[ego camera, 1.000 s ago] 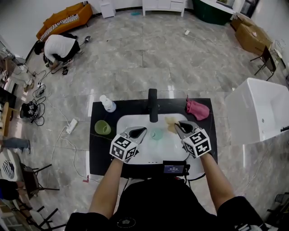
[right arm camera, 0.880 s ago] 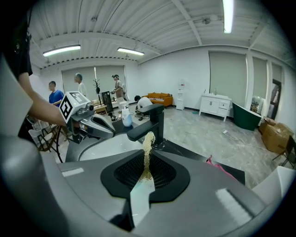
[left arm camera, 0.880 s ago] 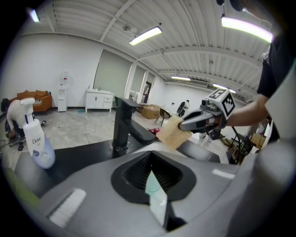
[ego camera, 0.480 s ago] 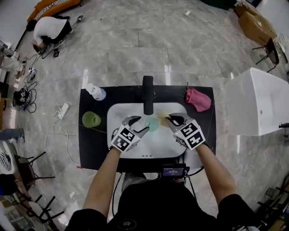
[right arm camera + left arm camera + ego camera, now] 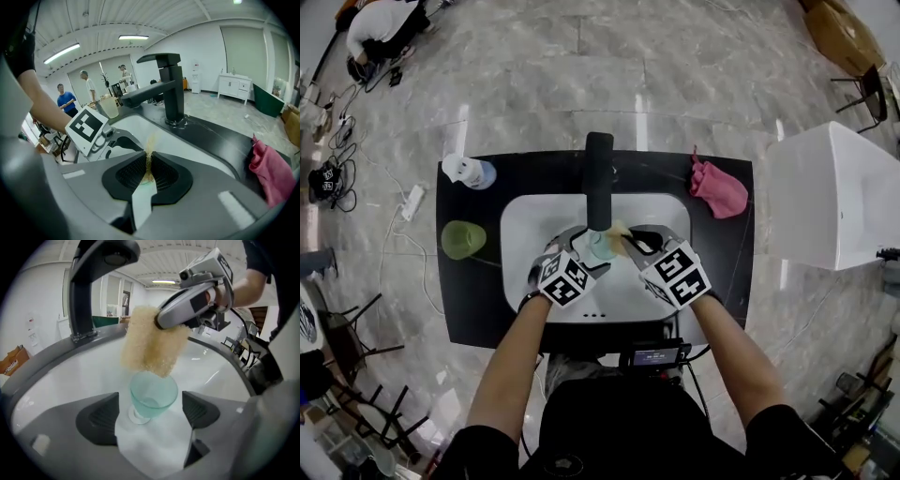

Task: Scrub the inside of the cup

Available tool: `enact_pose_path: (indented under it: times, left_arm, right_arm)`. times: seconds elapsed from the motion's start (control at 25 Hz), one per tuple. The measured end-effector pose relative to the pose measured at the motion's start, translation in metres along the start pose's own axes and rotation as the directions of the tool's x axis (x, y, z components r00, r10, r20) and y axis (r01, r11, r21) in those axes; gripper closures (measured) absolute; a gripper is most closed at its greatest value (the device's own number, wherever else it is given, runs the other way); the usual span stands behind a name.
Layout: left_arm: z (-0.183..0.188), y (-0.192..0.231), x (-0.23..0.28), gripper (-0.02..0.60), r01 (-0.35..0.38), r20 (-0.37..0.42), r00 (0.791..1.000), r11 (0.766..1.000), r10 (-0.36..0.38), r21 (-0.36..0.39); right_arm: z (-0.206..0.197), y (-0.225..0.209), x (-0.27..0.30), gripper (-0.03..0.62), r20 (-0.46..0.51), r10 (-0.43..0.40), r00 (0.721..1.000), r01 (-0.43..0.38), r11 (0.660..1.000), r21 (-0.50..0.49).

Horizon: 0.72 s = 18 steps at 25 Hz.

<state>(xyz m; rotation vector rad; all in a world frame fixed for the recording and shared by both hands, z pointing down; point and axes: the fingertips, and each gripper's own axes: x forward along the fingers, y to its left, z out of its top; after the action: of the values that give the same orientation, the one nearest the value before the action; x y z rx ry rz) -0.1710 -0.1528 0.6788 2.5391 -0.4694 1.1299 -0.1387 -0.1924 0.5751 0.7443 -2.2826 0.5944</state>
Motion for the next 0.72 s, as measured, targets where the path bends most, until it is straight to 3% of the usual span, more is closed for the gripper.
enact_pose_path:
  times: [0.16, 0.72]
  left_arm:
    - [-0.003, 0.008, 0.017, 0.164, -0.025, 0.003, 1.0, 1.0, 0.025, 0.017]
    - [-0.008, 0.003, 0.055, 0.166, -0.001, 0.016, 1.0, 0.998, 0.0, 0.065]
  right_arm:
    - [-0.01, 0.006, 0.014, 0.554, -0.028, 0.03, 0.999, -0.03, 1.0, 0.001]
    - [-0.047, 0.007, 0.047, 0.556, -0.132, 0.07, 0.989, -0.069, 0.998, 0.01]
